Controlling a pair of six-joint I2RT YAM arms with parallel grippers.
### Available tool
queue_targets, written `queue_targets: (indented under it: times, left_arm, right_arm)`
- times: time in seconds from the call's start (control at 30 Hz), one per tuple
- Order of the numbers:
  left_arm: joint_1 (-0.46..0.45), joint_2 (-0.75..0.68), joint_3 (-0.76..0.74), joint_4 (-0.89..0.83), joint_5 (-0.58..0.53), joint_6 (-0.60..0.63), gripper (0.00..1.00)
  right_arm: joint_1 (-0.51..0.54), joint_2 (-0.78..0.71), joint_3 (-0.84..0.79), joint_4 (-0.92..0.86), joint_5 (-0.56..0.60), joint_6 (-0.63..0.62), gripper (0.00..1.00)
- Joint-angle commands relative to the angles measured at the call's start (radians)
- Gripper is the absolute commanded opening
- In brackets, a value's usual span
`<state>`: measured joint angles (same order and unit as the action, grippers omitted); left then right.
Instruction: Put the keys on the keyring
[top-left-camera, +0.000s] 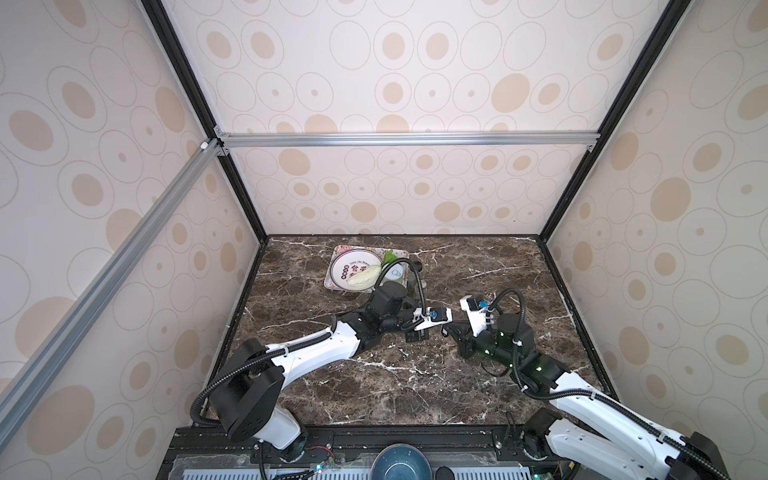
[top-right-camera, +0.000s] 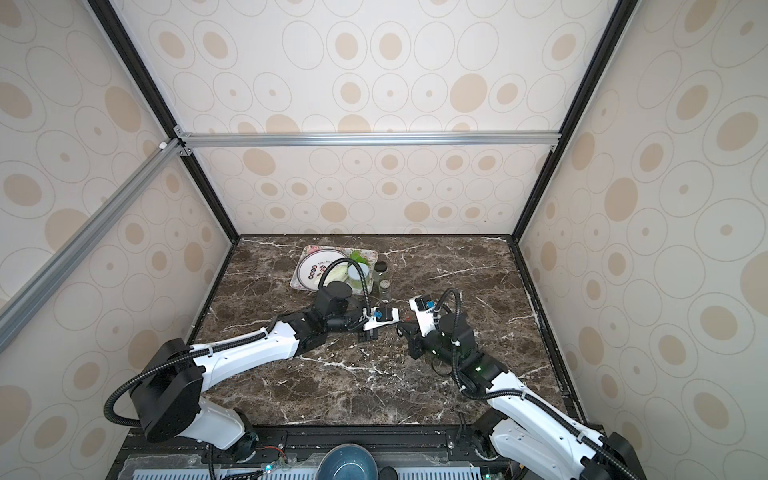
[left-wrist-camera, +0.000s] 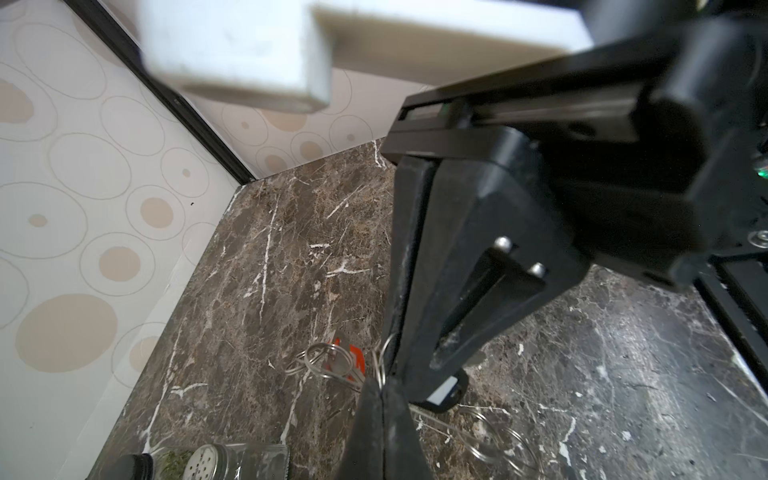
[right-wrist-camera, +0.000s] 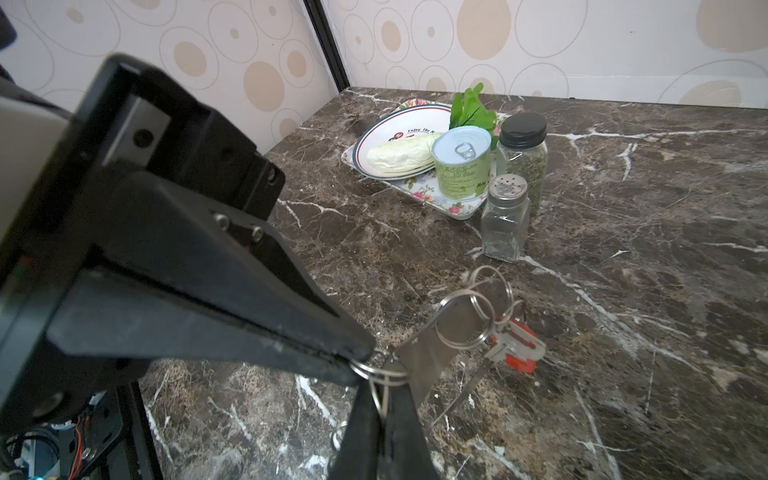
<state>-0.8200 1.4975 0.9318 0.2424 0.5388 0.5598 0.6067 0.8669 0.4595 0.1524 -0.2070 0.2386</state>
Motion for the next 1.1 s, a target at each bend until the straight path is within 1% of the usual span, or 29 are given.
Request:
queue_targets:
  times: [0.0, 0.07, 0.13, 0.2, 0.33, 0.53, 0.7, 0.87, 0.97, 1.07]
  left_arm:
    - [-0.008, -0.065, -0.063, 0.210, -0.052, -0.054, 0.00]
    - [-0.008, -0.091, -0.119, 0.329, -0.050, -0.096, 0.00]
    - [-0.008, -0.104, -0.159, 0.434, -0.019, -0.139, 0.00]
    - [-0.008, -0.104, -0.182, 0.505, 0.018, -0.169, 0.00]
    - [-0.008, -0.097, -0.212, 0.612, 0.041, -0.214, 0.00]
    - [-0.008, -0.067, -0.194, 0.600, 0.050, -0.209, 0.00]
    - [-0.008, -0.060, -0.180, 0.559, 0.031, -0.186, 0.00]
    - [-0.008, -0.070, -0.168, 0.498, 0.008, -0.156, 0.15]
    - [-0.008, -0.077, -0.161, 0.462, 0.014, -0.138, 0.23]
    - [-0.008, -0.075, -0.129, 0.371, 0.032, -0.100, 0.29]
  right_arm:
    - [-0.010, 0.010, -0.013, 0.065, -0.017, 0.039, 0.00]
    - [-0.030, 0.026, -0.015, 0.079, -0.043, 0.061, 0.00]
    - [-0.045, 0.044, -0.018, 0.094, -0.069, 0.081, 0.00]
    - [-0.052, 0.063, -0.015, 0.104, -0.089, 0.089, 0.00]
    - [-0.067, 0.097, -0.007, 0.114, -0.118, 0.110, 0.00]
    - [-0.067, 0.086, -0.005, 0.110, -0.147, 0.093, 0.00]
    - [-0.066, 0.043, -0.009, 0.091, -0.135, 0.074, 0.00]
    - [-0.067, 0.001, -0.009, 0.061, -0.116, 0.052, 0.00]
    - [-0.065, -0.019, -0.007, 0.043, -0.106, 0.038, 0.00]
    - [-0.062, -0.029, -0.006, 0.031, -0.097, 0.028, 0.00]
